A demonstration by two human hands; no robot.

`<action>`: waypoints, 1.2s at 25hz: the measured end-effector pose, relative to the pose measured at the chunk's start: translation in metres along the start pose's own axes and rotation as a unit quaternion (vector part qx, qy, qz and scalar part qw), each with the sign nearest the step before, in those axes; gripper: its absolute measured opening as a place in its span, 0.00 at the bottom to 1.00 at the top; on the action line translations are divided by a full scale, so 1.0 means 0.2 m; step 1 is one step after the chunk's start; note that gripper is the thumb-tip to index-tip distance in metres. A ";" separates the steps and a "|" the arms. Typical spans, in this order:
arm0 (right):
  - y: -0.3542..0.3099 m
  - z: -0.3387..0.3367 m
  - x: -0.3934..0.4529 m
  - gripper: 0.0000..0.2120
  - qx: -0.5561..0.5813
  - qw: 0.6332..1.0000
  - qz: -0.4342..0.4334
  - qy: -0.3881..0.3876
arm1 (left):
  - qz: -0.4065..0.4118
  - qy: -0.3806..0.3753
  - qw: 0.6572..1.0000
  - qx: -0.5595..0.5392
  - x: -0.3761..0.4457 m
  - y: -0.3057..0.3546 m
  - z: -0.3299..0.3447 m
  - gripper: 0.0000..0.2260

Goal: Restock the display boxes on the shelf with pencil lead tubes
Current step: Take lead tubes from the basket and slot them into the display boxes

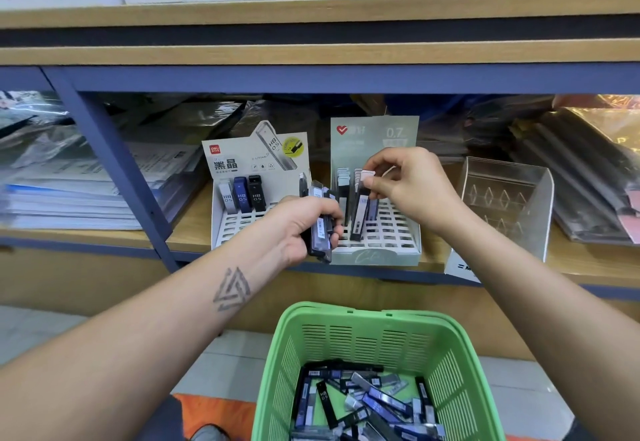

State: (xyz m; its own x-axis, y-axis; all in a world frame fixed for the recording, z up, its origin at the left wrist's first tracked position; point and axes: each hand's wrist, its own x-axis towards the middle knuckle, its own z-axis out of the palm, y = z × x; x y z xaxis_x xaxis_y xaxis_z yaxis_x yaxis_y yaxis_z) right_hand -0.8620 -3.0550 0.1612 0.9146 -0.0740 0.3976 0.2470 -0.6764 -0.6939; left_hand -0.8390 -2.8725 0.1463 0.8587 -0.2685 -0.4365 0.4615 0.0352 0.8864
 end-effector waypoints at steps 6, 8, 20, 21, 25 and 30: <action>0.00 0.02 -0.02 0.04 -0.011 1.000 -0.020 0.009 | 0.023 0.031 0.999 -0.001 -0.03 0.02 -0.04 0.07; -0.01 0.01 -0.02 0.04 -0.006 1.000 -0.018 -0.011 | 0.028 0.032 0.999 0.003 -0.05 0.02 -0.04 0.08; 0.06 0.07 -0.04 0.04 -0.101 0.993 -0.064 0.003 | 0.033 0.038 0.999 0.011 -0.03 0.01 -0.03 0.06; 0.06 0.07 -0.03 0.04 -0.107 0.992 -0.073 0.005 | 0.033 0.038 0.999 0.012 -0.03 0.01 -0.03 0.05; 0.07 0.07 -0.02 0.04 -0.123 0.990 -0.071 0.003 | 0.034 0.039 0.998 0.020 -0.02 0.00 -0.04 0.05; 0.05 0.05 -0.02 0.04 -0.135 0.988 -0.077 -0.010 | 0.032 0.034 0.999 0.024 -0.02 0.00 -0.03 0.05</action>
State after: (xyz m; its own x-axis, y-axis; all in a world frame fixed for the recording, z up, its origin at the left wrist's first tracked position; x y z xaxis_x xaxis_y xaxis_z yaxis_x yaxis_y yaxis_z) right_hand -0.8602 -3.0539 0.1454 0.8797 0.0584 0.4719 0.2922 -0.8494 -0.4395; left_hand -0.8408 -2.8649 0.1464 0.8999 -0.2016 -0.3868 0.3956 0.0037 0.9184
